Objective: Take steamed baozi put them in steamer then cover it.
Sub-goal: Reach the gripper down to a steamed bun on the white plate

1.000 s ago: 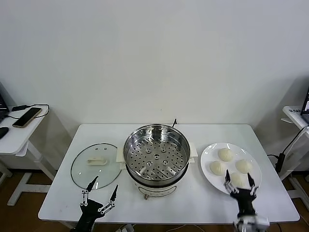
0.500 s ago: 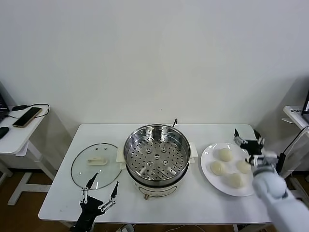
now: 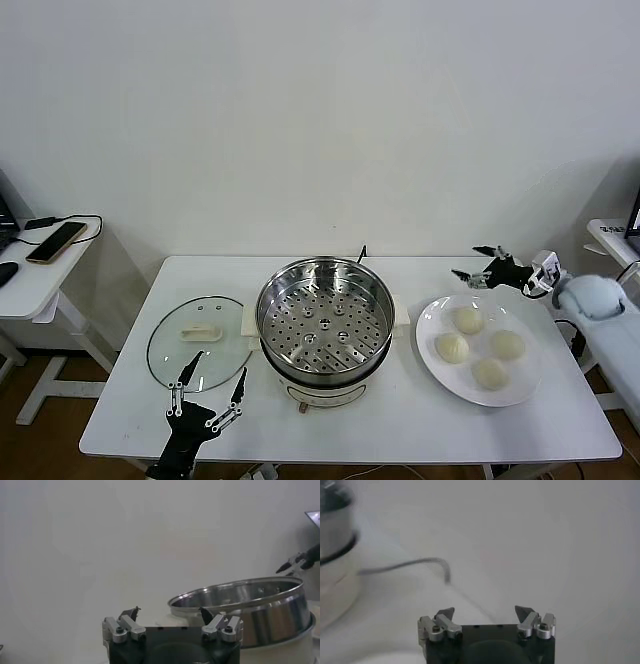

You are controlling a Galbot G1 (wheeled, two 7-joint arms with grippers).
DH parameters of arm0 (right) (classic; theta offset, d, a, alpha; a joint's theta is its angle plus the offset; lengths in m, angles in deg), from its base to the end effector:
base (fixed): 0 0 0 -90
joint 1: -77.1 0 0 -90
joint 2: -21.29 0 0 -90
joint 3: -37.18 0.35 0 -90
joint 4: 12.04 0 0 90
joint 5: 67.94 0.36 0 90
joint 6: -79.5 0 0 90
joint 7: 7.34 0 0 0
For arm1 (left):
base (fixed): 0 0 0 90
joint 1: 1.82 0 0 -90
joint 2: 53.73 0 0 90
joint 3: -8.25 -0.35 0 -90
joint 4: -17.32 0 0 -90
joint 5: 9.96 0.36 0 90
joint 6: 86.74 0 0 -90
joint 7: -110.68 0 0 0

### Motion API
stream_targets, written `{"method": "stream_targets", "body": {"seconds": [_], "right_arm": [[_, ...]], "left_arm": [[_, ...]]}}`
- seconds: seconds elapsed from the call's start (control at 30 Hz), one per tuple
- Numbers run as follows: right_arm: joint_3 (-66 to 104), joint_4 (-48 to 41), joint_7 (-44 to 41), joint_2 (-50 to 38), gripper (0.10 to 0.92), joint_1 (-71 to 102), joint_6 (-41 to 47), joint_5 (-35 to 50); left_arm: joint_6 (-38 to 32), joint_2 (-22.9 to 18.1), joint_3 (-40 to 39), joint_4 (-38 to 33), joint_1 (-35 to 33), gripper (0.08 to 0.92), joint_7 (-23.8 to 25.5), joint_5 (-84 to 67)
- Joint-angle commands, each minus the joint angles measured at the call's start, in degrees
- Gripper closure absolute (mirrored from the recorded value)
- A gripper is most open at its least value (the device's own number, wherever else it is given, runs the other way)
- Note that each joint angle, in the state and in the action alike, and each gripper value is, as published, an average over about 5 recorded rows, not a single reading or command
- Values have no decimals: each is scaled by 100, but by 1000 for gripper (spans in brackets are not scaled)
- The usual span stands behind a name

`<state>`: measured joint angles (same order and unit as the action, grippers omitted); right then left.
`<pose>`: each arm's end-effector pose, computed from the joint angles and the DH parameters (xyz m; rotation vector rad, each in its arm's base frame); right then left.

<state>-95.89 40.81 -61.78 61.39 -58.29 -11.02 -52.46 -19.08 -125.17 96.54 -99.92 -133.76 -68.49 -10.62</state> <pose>0.5141 -0.3078 -0.2127 1.0867 -2.2278 0.8435 0.1186 0.0499 -0.3467 0.3963 2.9766 0.2933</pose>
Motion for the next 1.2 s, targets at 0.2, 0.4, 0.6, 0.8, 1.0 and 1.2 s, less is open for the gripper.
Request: {"method": "stream_targets", "body": {"seconds": [0.2,0.4,0.6,0.8,1.0,1.2], "right_arm": [[-1629,-1809,-2398,1017,203,-1918,-495,-2972],[-1712,-2067,-2165,1393,203,-1841,-599,-3356],[-1652,-2363,-1914,1694,203,-1763,-712,-3574],[-1616,-2505,-1772,1843,203,-1695,-829,-3806],[-1612,-2476,-1649,1879,203,-1622,-926,-3935],[-1618,-2281,-1602,1799,256,-1548,-957,-3955]], "left_arm": [[8,-82,43,-77,-66,177,-22,20],[13,-93,35,-111,-68,177,-39,19],[15,-85,29,-123,-65,177,-57,16],[3,-74,26,-97,-58,177,-85,12],[-4,-65,9,-62,-41,177,-105,11],[1,-69,1,-45,-29,177,-122,11]]}}
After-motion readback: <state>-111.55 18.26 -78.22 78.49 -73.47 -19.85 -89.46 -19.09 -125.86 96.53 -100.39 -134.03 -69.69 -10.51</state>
